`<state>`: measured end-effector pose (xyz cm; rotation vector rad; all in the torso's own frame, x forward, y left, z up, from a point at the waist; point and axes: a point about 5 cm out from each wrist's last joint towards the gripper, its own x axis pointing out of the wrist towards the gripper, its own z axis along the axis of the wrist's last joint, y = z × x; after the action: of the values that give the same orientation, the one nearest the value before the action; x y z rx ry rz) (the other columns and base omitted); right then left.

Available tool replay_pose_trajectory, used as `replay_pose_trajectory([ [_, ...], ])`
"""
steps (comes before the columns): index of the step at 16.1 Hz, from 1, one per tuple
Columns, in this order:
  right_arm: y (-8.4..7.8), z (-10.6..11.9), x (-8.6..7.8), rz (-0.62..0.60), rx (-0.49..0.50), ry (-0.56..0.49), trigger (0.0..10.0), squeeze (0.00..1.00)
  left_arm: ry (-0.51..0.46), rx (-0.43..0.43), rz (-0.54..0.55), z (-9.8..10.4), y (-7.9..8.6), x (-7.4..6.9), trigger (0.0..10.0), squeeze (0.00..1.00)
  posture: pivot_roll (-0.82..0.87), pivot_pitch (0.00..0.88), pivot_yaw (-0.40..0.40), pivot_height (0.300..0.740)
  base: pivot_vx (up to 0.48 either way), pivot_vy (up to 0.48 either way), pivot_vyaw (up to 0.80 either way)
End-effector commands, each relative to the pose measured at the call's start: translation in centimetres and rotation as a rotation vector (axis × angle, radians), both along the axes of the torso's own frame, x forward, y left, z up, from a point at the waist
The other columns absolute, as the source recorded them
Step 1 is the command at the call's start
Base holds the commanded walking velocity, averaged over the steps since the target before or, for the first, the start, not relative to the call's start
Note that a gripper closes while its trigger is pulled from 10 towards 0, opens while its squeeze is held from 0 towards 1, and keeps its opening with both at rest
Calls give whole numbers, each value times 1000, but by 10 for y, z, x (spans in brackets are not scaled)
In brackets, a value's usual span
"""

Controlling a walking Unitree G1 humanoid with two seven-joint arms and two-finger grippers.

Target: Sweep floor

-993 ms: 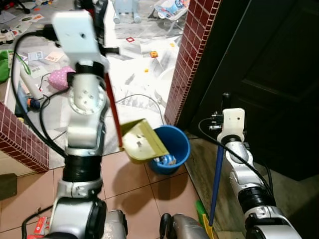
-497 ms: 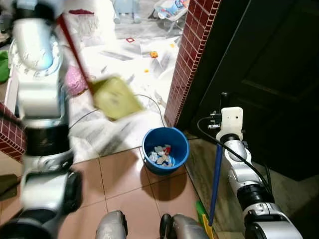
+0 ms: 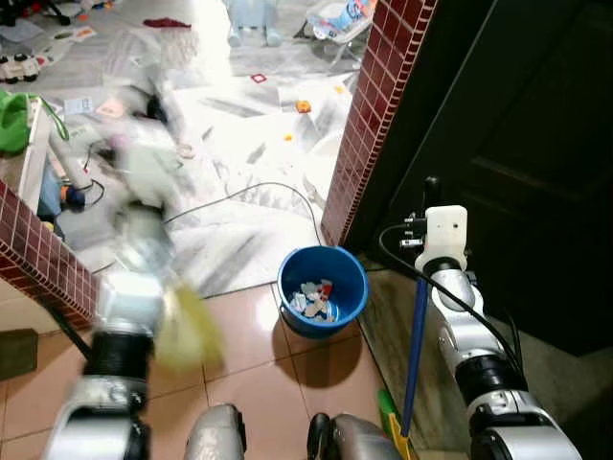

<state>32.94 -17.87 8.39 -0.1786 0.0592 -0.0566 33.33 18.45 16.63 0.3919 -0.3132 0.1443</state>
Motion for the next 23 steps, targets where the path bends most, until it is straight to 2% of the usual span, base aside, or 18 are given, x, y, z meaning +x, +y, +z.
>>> replay_pose_trajectory([
  [1,-3,8,3,6,-20,-40,10000,0,-95,32,-12,16,-2,0,10000,0,-6,79,-63,740,0,0,0],
  [2,-3,8,3,6,-20,-40,10000,0,-78,19,-12,11,-2,0,10000,0,-9,79,-61,740,0,0,0],
  [3,-3,8,3,7,-19,-40,10000,0,-21,-8,-18,-8,-4,-4,10000,0,-14,77,-58,740,0,0,0],
  [4,-2,8,2,12,-18,-42,10000,0,4,-25,-23,-18,-5,-9,10000,0,-15,75,-57,740,0,0,0],
  [7,1,5,-1,38,33,-43,10000,0,46,-108,-31,-36,-3,-30,10000,0,-7,53,-52,740,0,0,0],
  [10,17,7,0,112,71,-51,10000,0,72,-165,-35,-48,-2,-50,10000,0,12,17,-62,740,0,0,0],
  [13,43,15,2,255,118,-46,10000,0,79,-189,-32,-49,-6,-57,10000,0,33,0,-47,740,0,0,0],
  [15,54,14,-8,376,100,-29,10000,0,114,-212,-58,-52,-13,-63,10000,0,28,0,-43,740,0,0,0],
  [18,37,17,-23,400,21,-61,10000,0,229,-210,-184,-68,-24,-79,10000,0,24,0,-51,740,0,351,0],
  [19,37,18,-25,401,2,-81,10000,0,246,-216,-191,-71,-25,-82,10000,0,23,0,-52,740,0,480,0],
  [21,34,13,-26,307,24,-92,10000,0,263,-217,-200,-75,-30,-89,10000,0,22,0,-39,740,0,480,0],
  [23,28,5,-28,184,56,-83,10000,0,255,-247,-162,-74,-27,-89,10000,0,10,0,-20,740,0,480,0],
])
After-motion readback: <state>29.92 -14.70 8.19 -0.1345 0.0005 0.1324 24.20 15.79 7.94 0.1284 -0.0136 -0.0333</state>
